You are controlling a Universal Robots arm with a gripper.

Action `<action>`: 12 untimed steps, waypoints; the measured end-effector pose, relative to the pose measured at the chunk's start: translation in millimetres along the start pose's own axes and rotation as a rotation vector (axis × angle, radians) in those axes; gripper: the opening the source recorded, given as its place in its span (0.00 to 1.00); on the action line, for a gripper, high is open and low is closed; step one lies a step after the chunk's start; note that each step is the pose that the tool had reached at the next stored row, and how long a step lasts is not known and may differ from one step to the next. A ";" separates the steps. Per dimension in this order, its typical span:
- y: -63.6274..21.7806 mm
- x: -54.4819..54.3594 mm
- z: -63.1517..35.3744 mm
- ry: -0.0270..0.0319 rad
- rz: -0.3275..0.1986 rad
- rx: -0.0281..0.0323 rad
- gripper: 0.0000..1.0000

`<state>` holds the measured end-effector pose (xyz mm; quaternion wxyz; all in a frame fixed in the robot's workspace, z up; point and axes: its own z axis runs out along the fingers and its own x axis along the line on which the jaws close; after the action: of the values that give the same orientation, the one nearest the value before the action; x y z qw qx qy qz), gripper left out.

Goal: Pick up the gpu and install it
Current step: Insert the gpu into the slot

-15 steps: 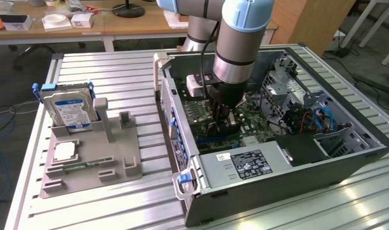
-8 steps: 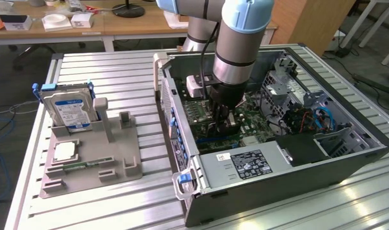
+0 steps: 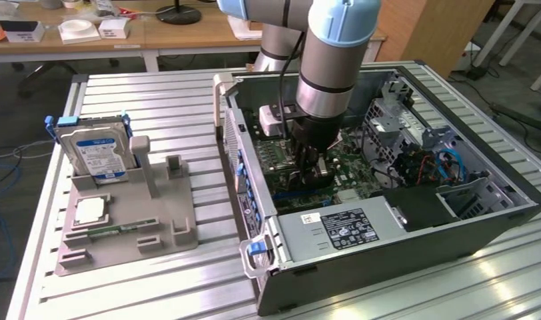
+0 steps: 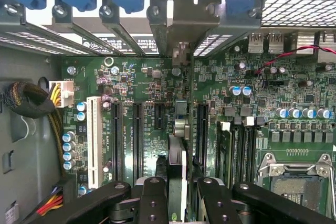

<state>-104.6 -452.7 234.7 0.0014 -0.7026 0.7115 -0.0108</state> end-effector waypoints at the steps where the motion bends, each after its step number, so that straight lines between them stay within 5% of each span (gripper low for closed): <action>1: 0.0 0.0 0.4 0.0001 0.000 0.0000 0.27; 12: 0.3 0.0 3.5 -0.0001 0.000 0.0001 0.27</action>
<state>-104.8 -452.7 231.2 0.0014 -0.7026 0.7115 -0.0108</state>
